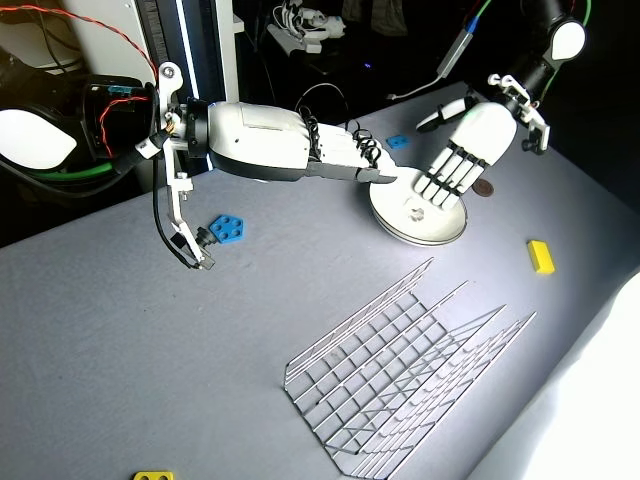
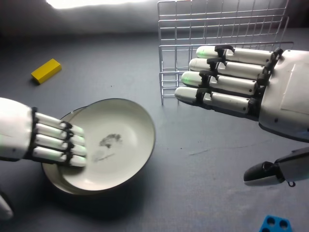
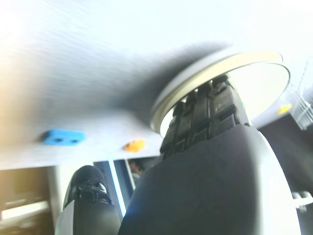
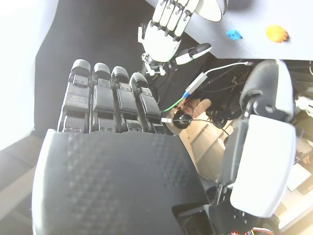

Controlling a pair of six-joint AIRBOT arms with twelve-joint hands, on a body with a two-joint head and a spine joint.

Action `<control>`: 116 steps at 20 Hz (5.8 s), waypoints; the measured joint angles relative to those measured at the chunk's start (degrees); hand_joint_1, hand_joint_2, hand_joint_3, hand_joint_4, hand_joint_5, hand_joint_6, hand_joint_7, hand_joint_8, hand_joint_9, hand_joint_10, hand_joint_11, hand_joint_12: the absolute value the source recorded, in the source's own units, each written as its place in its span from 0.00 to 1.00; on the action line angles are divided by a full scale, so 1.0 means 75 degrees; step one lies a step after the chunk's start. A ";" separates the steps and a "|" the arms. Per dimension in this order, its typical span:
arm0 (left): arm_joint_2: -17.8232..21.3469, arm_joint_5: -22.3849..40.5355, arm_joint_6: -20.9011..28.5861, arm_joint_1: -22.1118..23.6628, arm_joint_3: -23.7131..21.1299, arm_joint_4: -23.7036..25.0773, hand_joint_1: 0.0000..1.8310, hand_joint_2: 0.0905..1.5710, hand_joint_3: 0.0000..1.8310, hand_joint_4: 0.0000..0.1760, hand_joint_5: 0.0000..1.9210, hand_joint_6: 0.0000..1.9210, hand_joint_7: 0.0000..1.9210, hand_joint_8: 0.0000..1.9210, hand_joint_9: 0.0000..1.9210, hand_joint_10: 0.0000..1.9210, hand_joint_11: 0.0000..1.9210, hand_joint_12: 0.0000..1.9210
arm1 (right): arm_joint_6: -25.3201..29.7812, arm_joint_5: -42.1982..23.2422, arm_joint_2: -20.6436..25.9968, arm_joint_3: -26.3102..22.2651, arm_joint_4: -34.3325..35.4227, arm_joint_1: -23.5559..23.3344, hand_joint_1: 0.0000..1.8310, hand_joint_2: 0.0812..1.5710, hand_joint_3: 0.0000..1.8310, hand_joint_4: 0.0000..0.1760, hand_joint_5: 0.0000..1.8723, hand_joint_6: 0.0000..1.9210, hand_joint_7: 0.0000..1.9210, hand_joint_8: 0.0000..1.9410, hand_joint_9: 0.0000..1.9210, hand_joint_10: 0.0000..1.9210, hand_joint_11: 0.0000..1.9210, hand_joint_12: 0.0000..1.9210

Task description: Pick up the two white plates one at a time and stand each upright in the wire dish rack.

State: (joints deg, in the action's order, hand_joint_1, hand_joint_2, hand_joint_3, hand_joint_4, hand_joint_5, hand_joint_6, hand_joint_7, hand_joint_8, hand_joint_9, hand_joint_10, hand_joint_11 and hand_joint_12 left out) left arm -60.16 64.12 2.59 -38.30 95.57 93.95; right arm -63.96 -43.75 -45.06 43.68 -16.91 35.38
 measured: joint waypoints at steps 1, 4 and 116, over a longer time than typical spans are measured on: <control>-0.0055 -0.0017 0.0000 0.0000 -0.0003 -0.0038 0.00 0.61 0.00 0.00 0.00 0.00 0.00 0.00 0.00 0.00 0.00 0.00 | -0.0017 0.0000 0.0000 0.0000 -0.0003 -0.0003 0.34 0.53 0.00 0.00 0.00 0.00 0.00 0.00 0.00 0.00 0.01 0.01; -0.0154 -0.0090 0.0003 0.0003 -0.0096 -0.0146 0.00 0.62 0.00 0.00 0.00 0.00 0.00 0.00 0.00 0.00 0.00 0.00 | -0.0341 0.0029 -0.0105 0.0000 0.0003 -0.0029 0.33 0.53 0.00 0.00 0.00 0.00 0.00 0.00 0.00 0.00 0.02 0.01; 0.3194 -0.0682 0.2331 0.2340 -0.2378 -0.0157 0.00 0.61 0.00 0.00 0.00 0.00 0.00 0.00 0.00 0.00 0.00 0.00 | 0.3710 0.4934 -0.1853 0.1314 0.0498 -0.4884 0.69 0.65 0.00 0.00 0.56 0.42 0.62 0.38 0.72 0.02 0.52 0.52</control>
State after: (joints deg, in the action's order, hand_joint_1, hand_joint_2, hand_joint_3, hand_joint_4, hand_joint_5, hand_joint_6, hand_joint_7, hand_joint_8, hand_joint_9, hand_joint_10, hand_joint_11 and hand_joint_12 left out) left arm -36.21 59.00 20.08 -20.75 77.73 92.77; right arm -36.14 -6.74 -58.96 53.54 -13.17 -1.26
